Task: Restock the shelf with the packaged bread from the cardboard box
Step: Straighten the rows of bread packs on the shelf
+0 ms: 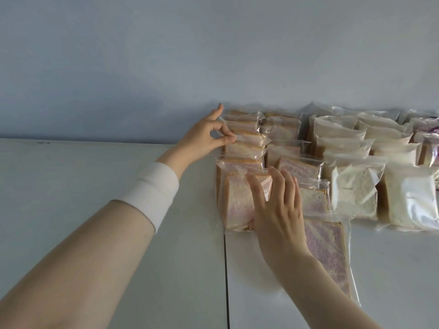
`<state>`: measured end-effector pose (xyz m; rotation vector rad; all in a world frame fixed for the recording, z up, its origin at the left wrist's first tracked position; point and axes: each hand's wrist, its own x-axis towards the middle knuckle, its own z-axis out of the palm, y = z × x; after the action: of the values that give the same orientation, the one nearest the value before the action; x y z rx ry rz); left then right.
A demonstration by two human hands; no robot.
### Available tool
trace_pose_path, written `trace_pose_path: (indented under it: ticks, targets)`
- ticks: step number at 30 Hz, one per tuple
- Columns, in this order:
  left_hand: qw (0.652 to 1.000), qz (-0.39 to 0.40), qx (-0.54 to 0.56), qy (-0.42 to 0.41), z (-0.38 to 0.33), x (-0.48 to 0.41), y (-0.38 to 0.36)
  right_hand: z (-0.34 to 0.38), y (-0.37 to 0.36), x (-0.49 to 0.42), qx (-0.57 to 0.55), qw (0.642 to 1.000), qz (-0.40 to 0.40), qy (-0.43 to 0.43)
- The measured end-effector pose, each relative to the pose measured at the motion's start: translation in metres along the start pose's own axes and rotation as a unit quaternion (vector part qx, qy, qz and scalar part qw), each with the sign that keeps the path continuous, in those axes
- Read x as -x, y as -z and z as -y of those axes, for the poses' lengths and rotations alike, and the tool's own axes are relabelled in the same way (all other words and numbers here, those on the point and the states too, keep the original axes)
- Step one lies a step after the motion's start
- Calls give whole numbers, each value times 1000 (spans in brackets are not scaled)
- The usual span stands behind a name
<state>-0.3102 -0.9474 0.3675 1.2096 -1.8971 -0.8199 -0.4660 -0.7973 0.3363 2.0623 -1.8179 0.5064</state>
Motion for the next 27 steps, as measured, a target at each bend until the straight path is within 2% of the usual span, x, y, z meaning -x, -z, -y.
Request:
trace_pose_path:
  ticks: [3, 7, 10, 12, 15, 17, 19, 21, 22, 24, 27]
  targets:
    - [1000, 29, 5, -4, -1, -4, -2, 0, -2, -1, 12, 1000, -7, 3]
    - [996, -37, 82, -21, 6, -4, -11, 1, -6, -8, 18, 1000, -18, -3]
    - [984, -77, 158, -1, 8, -1, -21, 4, -10, -15, 12, 999, -38, -13]
    - [960, -141, 239, 28, 5, 5, -27, 7, -13, -17, 2, 998, -55, -14]
    - [893, -242, 367, 98, 9, 30, -46, 5, -18, -14, -1, 997, -77, -5]
    - [869, -228, 425, 112, 16, 53, -68, 3, -21, -12, -2, 997, -79, 3]
    - [852, -161, 483, 119, 13, 64, -87, 2, -23, -13, -7, 998, -68, 14]
    - [869, -145, 451, 142, 7, 60, -90, 1, -23, -19, -23, 998, -45, 28]
    - [879, -162, 425, 143, 5, 57, -88, 1, -23, -22, -28, 999, -27, 33]
    - [883, -192, 407, 131, 5, 55, -87, 1, -25, -27, -35, 999, 1, 38]
    - [884, -212, 403, 106, 14, 57, -93, 0, -30, -24, -46, 998, -5, 37]
